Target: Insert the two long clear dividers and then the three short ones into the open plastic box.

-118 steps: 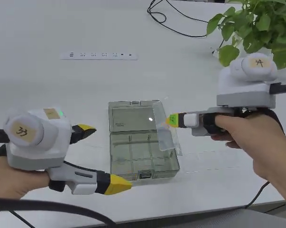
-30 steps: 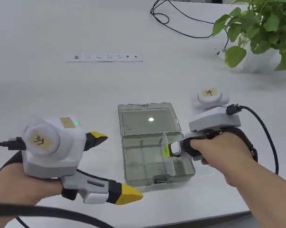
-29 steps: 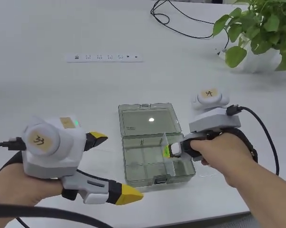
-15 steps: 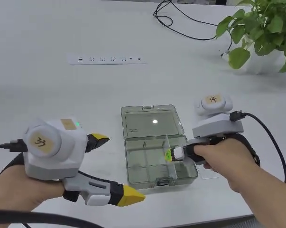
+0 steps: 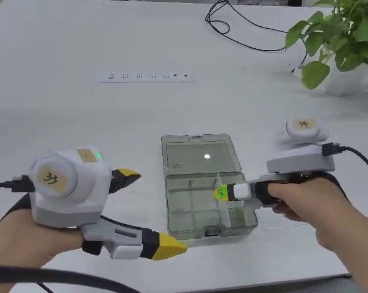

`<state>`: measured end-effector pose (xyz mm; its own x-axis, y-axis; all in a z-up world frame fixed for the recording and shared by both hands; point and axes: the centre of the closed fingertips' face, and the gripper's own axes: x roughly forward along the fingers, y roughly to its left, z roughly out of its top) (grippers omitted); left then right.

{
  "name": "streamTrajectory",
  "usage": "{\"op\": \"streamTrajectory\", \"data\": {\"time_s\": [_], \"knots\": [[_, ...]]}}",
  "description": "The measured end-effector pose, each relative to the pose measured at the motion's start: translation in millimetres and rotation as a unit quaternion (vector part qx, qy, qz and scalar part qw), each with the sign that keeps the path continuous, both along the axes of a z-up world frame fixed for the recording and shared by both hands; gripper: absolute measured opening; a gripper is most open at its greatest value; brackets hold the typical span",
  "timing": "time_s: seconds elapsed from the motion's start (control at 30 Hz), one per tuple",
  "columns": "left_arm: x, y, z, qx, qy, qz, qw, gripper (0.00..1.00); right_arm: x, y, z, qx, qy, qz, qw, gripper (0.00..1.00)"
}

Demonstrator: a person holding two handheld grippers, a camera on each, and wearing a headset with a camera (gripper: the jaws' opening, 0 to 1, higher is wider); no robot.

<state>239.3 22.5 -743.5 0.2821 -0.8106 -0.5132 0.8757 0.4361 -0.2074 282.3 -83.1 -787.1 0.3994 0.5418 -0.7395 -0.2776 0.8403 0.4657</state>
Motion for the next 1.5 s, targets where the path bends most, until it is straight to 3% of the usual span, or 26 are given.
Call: {"op": "streamTrajectory", "data": {"time_s": [0.3,0.53,0.7,0.87,0.9,1.27,1.3,1.5], "knots": [[-6.1,1.5,8.4,0.000,-0.001,0.023,0.9997,0.99,-0.2,-7.0,23.6,0.016,-0.049,0.030,0.9982,0.31],[-8.8,0.2,14.2,0.001,-0.003,0.040,0.9992,0.98,-11.2,-9.0,38.7,0.024,-0.069,0.049,0.9961,0.39],[-7.7,-1.2,18.3,0.000,-0.006,0.057,0.9983,0.98,-14.2,-11.9,49.7,0.020,-0.105,0.088,0.9903,0.46],[-7.2,-0.5,20.4,-0.001,-0.009,0.075,0.9972,0.98,-17.8,-14.4,56.2,0.034,-0.116,0.113,0.9862,0.54],[-7.0,0.1,21.2,-0.002,-0.009,0.081,0.9967,0.98,-17.0,-15.2,58.7,0.035,-0.128,0.125,0.9833,0.55],[-9.8,9.0,21.0,0.001,-0.009,0.119,0.9928,0.98,-28.1,-21.6,63.1,0.031,-0.169,0.217,0.9608,0.75],[-9.8,9.7,21.0,0.002,-0.009,0.122,0.9925,0.98,-29.6,-22.1,63.3,0.031,-0.178,0.233,0.9554,0.77],[-8.5,13.9,18.3,0.004,-0.005,0.140,0.9902,0.98,-34.4,-31.3,61.2,0.023,-0.195,0.267,0.9434,0.85]]}}
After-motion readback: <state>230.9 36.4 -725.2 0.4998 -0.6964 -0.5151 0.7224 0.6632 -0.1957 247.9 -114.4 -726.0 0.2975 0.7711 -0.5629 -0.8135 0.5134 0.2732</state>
